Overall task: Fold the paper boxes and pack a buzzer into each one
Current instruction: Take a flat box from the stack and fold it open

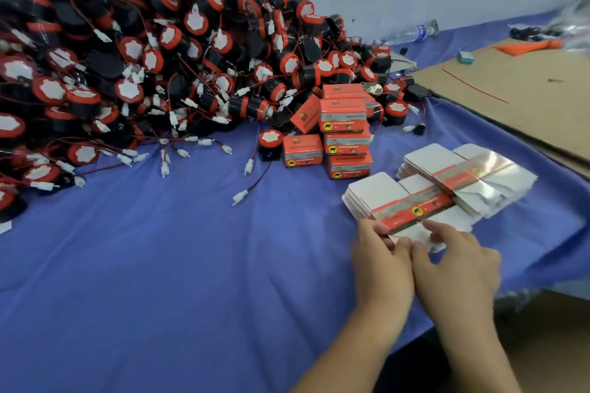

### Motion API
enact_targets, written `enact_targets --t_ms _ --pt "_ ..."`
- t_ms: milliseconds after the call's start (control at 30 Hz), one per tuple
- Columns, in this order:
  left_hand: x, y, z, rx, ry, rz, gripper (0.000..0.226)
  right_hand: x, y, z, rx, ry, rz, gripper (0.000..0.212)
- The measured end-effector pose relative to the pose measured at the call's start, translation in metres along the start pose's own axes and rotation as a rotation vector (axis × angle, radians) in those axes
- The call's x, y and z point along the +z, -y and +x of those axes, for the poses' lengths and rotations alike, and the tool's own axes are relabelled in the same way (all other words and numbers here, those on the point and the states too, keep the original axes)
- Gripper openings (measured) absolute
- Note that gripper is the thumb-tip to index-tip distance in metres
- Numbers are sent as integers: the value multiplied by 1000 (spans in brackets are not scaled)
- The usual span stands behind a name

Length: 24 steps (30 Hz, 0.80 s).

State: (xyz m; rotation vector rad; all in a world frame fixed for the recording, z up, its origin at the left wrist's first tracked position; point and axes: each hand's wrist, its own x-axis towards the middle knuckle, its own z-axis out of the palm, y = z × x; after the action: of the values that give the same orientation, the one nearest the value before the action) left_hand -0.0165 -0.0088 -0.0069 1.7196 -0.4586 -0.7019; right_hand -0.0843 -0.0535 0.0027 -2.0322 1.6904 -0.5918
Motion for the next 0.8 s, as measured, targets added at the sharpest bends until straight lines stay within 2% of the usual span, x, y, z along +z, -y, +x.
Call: enact_targets --t_ms 267,500,667,800 --pt "4 5 4 59 -114 -67 14 2 -11 2 -52 -24 189 44" --pt "-3 7 2 98 -172 -156 26 -1 -9 5 -109 -28 257 53" --pt "-9 8 6 60 -143 -196 31 -4 -7 4 -180 -90 298 60" --pt "-11 2 5 -22 -53 -438 31 -10 -2 -3 -198 -139 451 57"
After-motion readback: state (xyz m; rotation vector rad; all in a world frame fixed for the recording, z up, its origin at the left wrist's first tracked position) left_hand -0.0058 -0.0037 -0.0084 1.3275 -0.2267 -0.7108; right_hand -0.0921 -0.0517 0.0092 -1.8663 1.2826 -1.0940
